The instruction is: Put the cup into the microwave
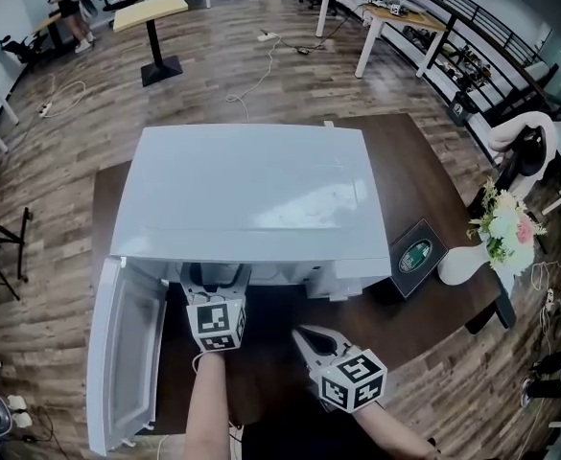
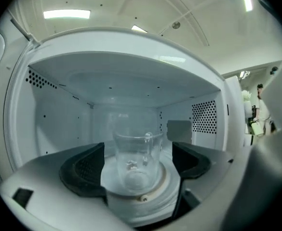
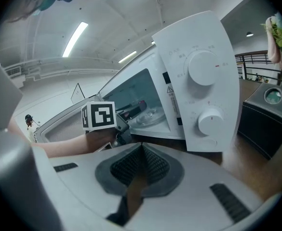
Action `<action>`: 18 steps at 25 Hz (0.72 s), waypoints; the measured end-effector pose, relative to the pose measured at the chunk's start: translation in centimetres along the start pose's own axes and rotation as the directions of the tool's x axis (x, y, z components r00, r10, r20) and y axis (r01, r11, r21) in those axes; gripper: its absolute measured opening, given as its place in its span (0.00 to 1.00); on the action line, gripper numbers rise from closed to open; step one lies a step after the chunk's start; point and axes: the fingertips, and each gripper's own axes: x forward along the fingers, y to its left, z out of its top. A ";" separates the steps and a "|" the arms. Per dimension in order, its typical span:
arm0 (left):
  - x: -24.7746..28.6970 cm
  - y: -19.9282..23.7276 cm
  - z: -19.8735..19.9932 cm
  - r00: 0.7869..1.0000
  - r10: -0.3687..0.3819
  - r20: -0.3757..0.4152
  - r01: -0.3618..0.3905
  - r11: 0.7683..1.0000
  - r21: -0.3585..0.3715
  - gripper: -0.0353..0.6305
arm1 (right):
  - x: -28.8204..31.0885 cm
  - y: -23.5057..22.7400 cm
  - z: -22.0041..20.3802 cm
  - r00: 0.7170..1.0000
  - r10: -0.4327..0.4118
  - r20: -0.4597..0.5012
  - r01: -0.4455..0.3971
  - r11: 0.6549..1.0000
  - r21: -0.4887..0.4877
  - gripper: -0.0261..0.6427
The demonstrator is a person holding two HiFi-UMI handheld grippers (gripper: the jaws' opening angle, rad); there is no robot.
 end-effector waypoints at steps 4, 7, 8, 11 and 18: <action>-1.2 -0.5 -0.5 1.000 -0.017 -0.018 0.017 0.999 -0.028 0.68 | -0.6 0.4 -0.2 1.000 -0.004 0.013 0.004 1.000 0.024 0.03; -1.9 -1.1 -0.9 0.998 -0.040 -0.039 0.038 0.998 -0.044 0.68 | -0.8 0.6 -0.3 1.000 -0.008 0.024 0.007 0.999 0.032 0.03; -2.2 -1.2 -1.1 0.998 -0.046 -0.046 0.044 0.998 -0.049 0.68 | -0.9 0.7 -0.3 1.000 -0.009 0.027 0.008 0.999 0.033 0.03; -3.2 -1.7 -1.7 0.995 -0.069 -0.066 0.064 0.995 -0.074 0.68 | -1.2 1.1 -0.5 0.999 -0.014 0.036 0.012 0.999 0.036 0.03; -6.5 -2.4 -1.6 0.994 -0.085 -0.062 0.077 0.989 -0.125 0.67 | -1.8 1.5 -1.0 0.998 -0.025 0.054 0.020 0.996 0.083 0.03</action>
